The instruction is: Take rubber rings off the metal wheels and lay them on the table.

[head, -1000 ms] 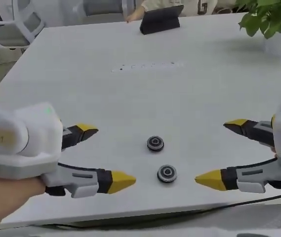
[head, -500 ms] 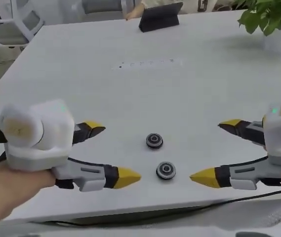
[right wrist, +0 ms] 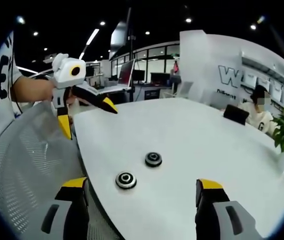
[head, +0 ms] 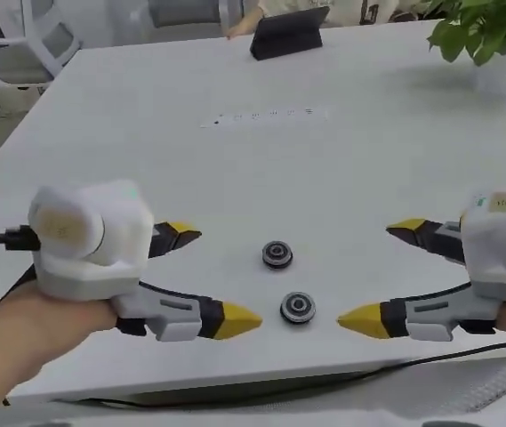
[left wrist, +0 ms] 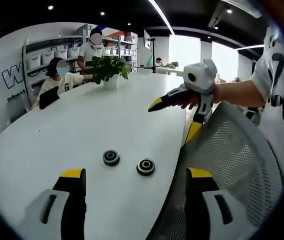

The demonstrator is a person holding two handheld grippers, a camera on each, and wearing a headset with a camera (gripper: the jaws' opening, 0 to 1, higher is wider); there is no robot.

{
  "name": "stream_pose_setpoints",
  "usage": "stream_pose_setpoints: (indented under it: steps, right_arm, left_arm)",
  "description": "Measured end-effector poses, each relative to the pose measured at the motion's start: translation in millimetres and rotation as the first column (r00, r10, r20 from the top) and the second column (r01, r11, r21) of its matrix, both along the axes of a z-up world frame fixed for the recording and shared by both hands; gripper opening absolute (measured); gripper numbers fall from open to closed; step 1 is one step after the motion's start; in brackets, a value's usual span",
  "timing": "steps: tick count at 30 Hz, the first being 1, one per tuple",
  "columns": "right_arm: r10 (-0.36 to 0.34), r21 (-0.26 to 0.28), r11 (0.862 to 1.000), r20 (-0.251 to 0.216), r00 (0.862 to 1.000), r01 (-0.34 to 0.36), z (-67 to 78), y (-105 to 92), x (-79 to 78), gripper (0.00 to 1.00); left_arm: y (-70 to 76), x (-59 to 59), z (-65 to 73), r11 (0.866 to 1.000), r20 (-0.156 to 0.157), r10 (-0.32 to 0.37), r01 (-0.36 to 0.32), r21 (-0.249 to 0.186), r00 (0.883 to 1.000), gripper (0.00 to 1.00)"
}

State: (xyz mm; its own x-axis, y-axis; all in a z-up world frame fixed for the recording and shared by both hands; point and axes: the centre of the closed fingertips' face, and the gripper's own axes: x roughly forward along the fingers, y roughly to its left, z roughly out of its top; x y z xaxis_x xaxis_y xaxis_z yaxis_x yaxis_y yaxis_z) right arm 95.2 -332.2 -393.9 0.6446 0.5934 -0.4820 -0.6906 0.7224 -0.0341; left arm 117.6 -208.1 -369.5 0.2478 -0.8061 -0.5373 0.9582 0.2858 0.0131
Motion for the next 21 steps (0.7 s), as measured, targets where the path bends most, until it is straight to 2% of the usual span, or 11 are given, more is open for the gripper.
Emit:
stream_pose_setpoints:
  steps: [3,7,9,21]
  right_arm:
    - [0.003,0.0,1.0,0.0,1.0,-0.003,-0.9,0.9,0.3,0.88]
    - [0.006,0.001,1.0,0.002,1.0,-0.006,-1.9,2.1,1.8,0.88]
    - [0.01,0.005,1.0,0.005,1.0,-0.01,-1.6,2.9,2.7,0.87]
    - [0.029,0.01,1.0,0.014,0.999,-0.029,-3.4,9.1,5.6,0.87]
  left_arm:
    - [-1.5,-0.2,-0.6,1.0,-0.014,0.002,-0.002,-0.007,1.0,0.8]
    - [-3.0,1.1,-3.2,1.0,-0.011,-0.003,0.003,0.003,1.0,0.79]
    - [-4.7,1.1,-2.8,1.0,-0.026,-0.001,0.001,-0.007,1.0,0.79]
    - [-11.2,2.6,-6.2,1.0,-0.018,-0.018,0.019,0.011,1.0,0.79]
